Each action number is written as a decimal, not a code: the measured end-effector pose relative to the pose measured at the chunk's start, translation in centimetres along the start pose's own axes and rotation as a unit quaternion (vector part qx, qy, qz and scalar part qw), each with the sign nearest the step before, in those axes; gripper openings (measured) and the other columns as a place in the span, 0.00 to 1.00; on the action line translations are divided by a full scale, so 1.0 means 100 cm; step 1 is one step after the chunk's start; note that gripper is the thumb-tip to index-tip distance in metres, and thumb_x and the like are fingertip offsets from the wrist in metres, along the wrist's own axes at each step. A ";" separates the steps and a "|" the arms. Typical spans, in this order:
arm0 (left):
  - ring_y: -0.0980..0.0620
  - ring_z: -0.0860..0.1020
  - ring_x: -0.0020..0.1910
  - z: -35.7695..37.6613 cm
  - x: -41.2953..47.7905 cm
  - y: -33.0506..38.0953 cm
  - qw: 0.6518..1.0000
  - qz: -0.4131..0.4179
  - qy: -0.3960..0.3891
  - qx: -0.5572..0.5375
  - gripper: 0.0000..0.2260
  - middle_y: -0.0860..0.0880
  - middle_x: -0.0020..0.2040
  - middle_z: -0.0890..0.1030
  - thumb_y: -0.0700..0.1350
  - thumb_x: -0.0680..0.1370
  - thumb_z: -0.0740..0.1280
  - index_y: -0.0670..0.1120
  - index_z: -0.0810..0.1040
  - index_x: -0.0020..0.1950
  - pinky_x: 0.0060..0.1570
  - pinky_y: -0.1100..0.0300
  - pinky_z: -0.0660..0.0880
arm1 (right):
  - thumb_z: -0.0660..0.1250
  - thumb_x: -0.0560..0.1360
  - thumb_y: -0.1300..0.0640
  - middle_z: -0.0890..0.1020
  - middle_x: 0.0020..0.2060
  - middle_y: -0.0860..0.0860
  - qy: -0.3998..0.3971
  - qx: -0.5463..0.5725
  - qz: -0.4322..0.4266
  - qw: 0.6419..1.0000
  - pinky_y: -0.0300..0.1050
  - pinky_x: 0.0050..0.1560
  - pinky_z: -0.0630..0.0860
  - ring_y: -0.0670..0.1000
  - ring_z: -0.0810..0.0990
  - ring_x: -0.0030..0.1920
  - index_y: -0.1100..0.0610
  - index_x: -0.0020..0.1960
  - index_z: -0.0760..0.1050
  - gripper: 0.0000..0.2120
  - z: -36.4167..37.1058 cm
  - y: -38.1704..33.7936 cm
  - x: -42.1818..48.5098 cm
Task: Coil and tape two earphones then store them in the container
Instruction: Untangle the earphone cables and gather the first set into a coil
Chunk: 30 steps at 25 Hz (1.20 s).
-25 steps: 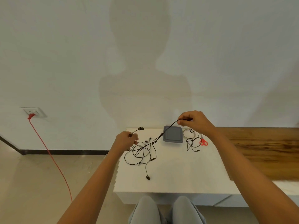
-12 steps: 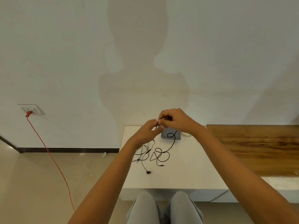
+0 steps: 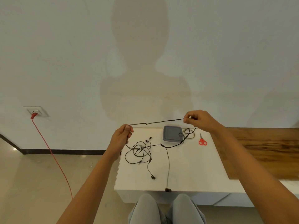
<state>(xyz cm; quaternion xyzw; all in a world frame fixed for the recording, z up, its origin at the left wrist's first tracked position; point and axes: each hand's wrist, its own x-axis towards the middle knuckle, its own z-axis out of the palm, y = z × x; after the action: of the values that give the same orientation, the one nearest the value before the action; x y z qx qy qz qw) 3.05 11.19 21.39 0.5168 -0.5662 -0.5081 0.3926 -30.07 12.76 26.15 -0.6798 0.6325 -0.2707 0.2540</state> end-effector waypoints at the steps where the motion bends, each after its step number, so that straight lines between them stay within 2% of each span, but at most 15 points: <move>1: 0.56 0.67 0.34 -0.004 -0.004 -0.010 0.999 -0.013 -0.025 0.046 0.15 0.53 0.34 0.71 0.49 0.83 0.56 0.49 0.77 0.40 0.37 0.61 0.65 | 0.67 0.76 0.56 0.80 0.32 0.49 0.036 -0.010 -0.011 0.999 0.44 0.39 0.70 0.49 0.74 0.31 0.51 0.42 0.81 0.06 -0.003 0.005 0.002; 4: 0.56 0.71 0.39 0.000 -0.020 -0.029 0.960 -0.072 -0.213 0.167 0.14 0.52 0.39 0.75 0.50 0.82 0.58 0.51 0.82 0.44 0.42 0.61 0.67 | 0.63 0.78 0.63 0.79 0.34 0.45 0.145 -0.053 -0.075 0.985 0.44 0.43 0.69 0.53 0.76 0.39 0.53 0.45 0.81 0.09 -0.003 0.007 0.012; 6: 0.57 0.72 0.39 0.016 -0.031 -0.031 0.917 -0.137 -0.342 0.151 0.16 0.52 0.41 0.78 0.53 0.82 0.57 0.49 0.83 0.50 0.44 0.62 0.71 | 0.63 0.78 0.63 0.76 0.35 0.43 0.186 -0.095 -0.091 0.974 0.48 0.48 0.66 0.55 0.73 0.45 0.51 0.45 0.80 0.10 0.003 0.000 0.021; 8: 0.55 0.76 0.43 0.036 -0.038 -0.029 0.874 -0.199 -0.424 0.127 0.23 0.50 0.46 0.81 0.59 0.82 0.52 0.47 0.82 0.56 0.49 0.60 0.75 | 0.64 0.77 0.64 0.77 0.40 0.45 0.211 -0.102 -0.101 0.967 0.48 0.50 0.66 0.54 0.71 0.49 0.52 0.44 0.81 0.11 0.005 -0.011 0.024; 10: 0.52 0.79 0.48 0.050 -0.040 -0.029 0.847 -0.256 -0.454 0.103 0.31 0.48 0.51 0.82 0.64 0.80 0.45 0.46 0.80 0.59 0.50 0.58 0.77 | 0.65 0.75 0.69 0.79 0.43 0.51 0.232 -0.034 -0.136 0.962 0.42 0.50 0.71 0.52 0.76 0.46 0.55 0.43 0.81 0.11 0.004 -0.022 0.023; 12: 0.49 0.81 0.51 0.058 -0.038 -0.030 0.851 -0.270 -0.440 0.098 0.32 0.45 0.53 0.81 0.64 0.80 0.45 0.44 0.79 0.60 0.50 0.55 0.78 | 0.65 0.74 0.71 0.79 0.45 0.53 0.233 0.056 -0.143 0.960 0.37 0.47 0.75 0.47 0.79 0.44 0.56 0.44 0.81 0.12 0.003 -0.035 0.020; 14: 0.49 0.81 0.51 0.066 -0.031 -0.024 0.901 -0.195 -0.370 0.118 0.20 0.46 0.53 0.80 0.56 0.83 0.53 0.44 0.78 0.59 0.54 0.51 0.79 | 0.63 0.75 0.72 0.80 0.46 0.53 0.197 0.145 -0.132 0.961 0.42 0.52 0.78 0.49 0.81 0.47 0.55 0.45 0.80 0.13 0.003 -0.043 0.018; 16: 0.48 0.80 0.50 0.071 -0.021 -0.009 0.973 -0.023 -0.186 0.131 0.08 0.49 0.51 0.79 0.46 0.81 0.61 0.46 0.76 0.56 0.54 0.55 0.78 | 0.61 0.77 0.71 0.80 0.47 0.55 0.117 0.257 -0.129 0.950 0.46 0.56 0.78 0.56 0.82 0.52 0.58 0.45 0.78 0.12 0.004 -0.051 0.014; 18: 0.53 0.75 0.58 0.067 -0.009 0.022 0.975 0.184 -0.002 0.126 0.15 0.51 0.58 0.74 0.46 0.77 0.68 0.48 0.71 0.62 0.57 0.66 0.72 | 0.59 0.78 0.70 0.80 0.48 0.57 0.034 0.355 -0.125 0.926 0.44 0.57 0.78 0.57 0.82 0.54 0.62 0.46 0.77 0.09 0.003 -0.059 0.010; 19: 0.57 0.70 0.64 0.065 -0.002 0.040 0.962 0.242 0.017 0.122 0.23 0.52 0.64 0.71 0.49 0.75 0.70 0.49 0.67 0.67 0.61 0.69 0.68 | 0.57 0.79 0.71 0.80 0.48 0.58 0.004 0.393 -0.118 0.912 0.44 0.57 0.78 0.57 0.82 0.54 0.64 0.47 0.76 0.10 0.003 -0.062 0.008; 21: 0.60 0.66 0.67 0.062 0.008 0.069 0.949 0.263 -0.045 0.167 0.28 0.54 0.69 0.69 0.52 0.75 0.70 0.50 0.63 0.72 0.64 0.69 0.63 | 0.52 0.77 0.75 0.82 0.47 0.58 -0.040 0.461 -0.096 0.881 0.44 0.56 0.79 0.57 0.82 0.52 0.65 0.45 0.75 0.15 0.006 -0.070 0.006; 22: 0.59 0.70 0.64 0.063 0.013 0.077 0.941 0.257 -0.084 0.202 0.22 0.54 0.65 0.74 0.51 0.77 0.67 0.50 0.67 0.69 0.64 0.65 0.66 | 0.50 0.77 0.75 0.83 0.46 0.58 -0.053 0.495 -0.081 0.863 0.44 0.54 0.80 0.56 0.83 0.51 0.66 0.43 0.76 0.17 0.006 -0.073 0.005; 24: 0.54 0.79 0.50 0.062 0.019 0.080 0.946 0.221 -0.148 0.187 0.08 0.51 0.48 0.82 0.47 0.81 0.62 0.47 0.77 0.56 0.56 0.56 0.74 | 0.51 0.78 0.72 0.84 0.43 0.58 -0.045 0.530 -0.055 0.845 0.42 0.50 0.80 0.54 0.83 0.47 0.64 0.42 0.78 0.17 0.005 -0.075 0.005; 27: 0.52 0.74 0.32 0.047 0.019 0.067 0.972 0.111 -0.192 0.082 0.12 0.51 0.31 0.71 0.46 0.82 0.60 0.45 0.79 0.43 0.42 0.58 0.76 | 0.60 0.78 0.66 0.83 0.36 0.53 -0.011 0.444 -0.028 0.896 0.35 0.40 0.78 0.46 0.80 0.36 0.64 0.46 0.80 0.09 -0.001 -0.062 0.003; 30: 0.57 0.68 0.29 0.021 0.017 0.056 0.974 0.054 -0.186 0.116 0.14 0.54 0.29 0.69 0.52 0.80 0.64 0.47 0.78 0.37 0.34 0.63 0.71 | 0.65 0.76 0.67 0.81 0.32 0.53 0.025 0.297 -0.025 0.954 0.34 0.35 0.74 0.44 0.76 0.31 0.63 0.46 0.80 0.05 -0.011 -0.036 0.001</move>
<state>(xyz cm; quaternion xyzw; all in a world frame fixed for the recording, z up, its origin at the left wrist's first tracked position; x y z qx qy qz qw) -0.31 9.62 26.40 0.4242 -0.7113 -0.5044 0.2443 -28.22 12.97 29.44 -0.5823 0.5126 -0.4692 0.4219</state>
